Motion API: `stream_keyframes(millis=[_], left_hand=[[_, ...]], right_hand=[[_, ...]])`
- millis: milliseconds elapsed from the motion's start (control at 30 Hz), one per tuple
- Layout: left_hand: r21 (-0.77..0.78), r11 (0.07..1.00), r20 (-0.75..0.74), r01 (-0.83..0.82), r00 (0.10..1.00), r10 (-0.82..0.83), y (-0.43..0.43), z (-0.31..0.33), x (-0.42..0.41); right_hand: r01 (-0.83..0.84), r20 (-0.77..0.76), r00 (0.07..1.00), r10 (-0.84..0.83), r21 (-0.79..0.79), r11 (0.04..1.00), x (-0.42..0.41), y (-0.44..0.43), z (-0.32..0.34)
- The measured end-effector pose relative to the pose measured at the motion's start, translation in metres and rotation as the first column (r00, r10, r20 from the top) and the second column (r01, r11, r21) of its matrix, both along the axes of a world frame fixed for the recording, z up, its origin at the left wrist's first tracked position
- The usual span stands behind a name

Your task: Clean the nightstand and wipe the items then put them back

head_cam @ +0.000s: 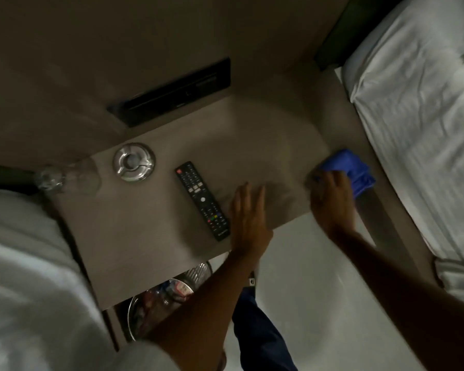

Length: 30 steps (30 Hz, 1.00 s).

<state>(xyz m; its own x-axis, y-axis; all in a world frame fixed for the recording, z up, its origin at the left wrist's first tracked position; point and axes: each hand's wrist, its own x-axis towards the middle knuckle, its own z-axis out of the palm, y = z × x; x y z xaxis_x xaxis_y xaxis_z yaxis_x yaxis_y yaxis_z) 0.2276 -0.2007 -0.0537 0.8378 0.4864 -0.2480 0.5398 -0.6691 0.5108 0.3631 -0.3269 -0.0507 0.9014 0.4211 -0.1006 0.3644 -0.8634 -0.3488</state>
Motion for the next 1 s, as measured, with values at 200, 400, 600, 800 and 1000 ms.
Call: stream_keyframes(millis=[200,400,600,800,1000], left_hand=[[-0.083,0.807,-0.14,-0.584,0.809,0.571,0.056,-0.006,-0.083],[-0.384,0.775,-0.252,-0.501,0.865,0.434,0.059,-0.019,-0.093],[-0.423,0.749,-0.219,-0.511,0.859,0.462,0.059,-0.024,-0.095],[-0.397,0.752,-0.212,-0.526,0.85,0.483,0.061,-0.026,-0.106],[-0.347,0.803,-0.197,-0.485,0.874,0.443,0.071,-0.022,-0.112]], right_hand=[[-0.189,-0.4,0.881,0.252,0.191,0.963,-0.109,0.094,-0.016],[-0.158,-0.54,0.819,0.195,0.115,0.981,-0.138,0.112,-0.026],[-0.088,-0.55,0.824,0.137,0.114,0.99,-0.156,0.115,-0.028],[0.044,-0.587,0.81,0.009,0.077,0.996,-0.163,0.126,-0.028],[0.027,-0.6,0.8,0.023,0.074,0.997,-0.162,0.129,-0.025]])
